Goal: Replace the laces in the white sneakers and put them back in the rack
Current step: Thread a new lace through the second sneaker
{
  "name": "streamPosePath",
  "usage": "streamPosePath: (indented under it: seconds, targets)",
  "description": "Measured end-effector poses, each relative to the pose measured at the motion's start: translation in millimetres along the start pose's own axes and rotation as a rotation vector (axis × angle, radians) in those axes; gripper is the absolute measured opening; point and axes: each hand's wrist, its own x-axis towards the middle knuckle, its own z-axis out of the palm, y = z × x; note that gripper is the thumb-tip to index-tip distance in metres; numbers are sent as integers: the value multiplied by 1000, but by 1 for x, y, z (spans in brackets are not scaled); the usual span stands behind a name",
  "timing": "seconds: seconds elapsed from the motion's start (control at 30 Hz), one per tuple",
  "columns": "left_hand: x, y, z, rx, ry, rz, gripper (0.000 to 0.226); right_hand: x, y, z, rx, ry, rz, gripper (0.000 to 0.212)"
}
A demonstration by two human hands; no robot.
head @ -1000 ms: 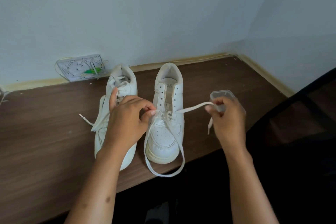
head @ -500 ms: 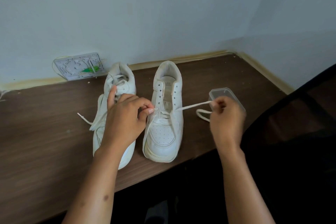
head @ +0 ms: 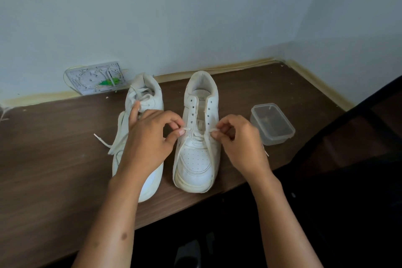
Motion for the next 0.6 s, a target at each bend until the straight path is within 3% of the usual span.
streamPosePath:
  seconds: [0.07, 0.17, 0.23, 0.33, 0.6]
  targets:
    - [0, -4, -6, -22, -51, 12, 15, -2, -5, -9, 98, -91, 105, 24]
    - [-3, -10, -14, -43, -136, 50, 12, -9, -12, -25, 243, -502, 280, 42]
    - [-6, -12, -18, -51, -182, 63, 20, -14, -10, -31, 239, -707, 340, 39]
    - [-7, -11, -21, -93, -216, 51, 39, -17, -4, -32, 230, -721, 354, 25]
    - [-14, -17, -22, -88, -371, 30, 33, -21, -5, -30, 228, -750, 375, 16]
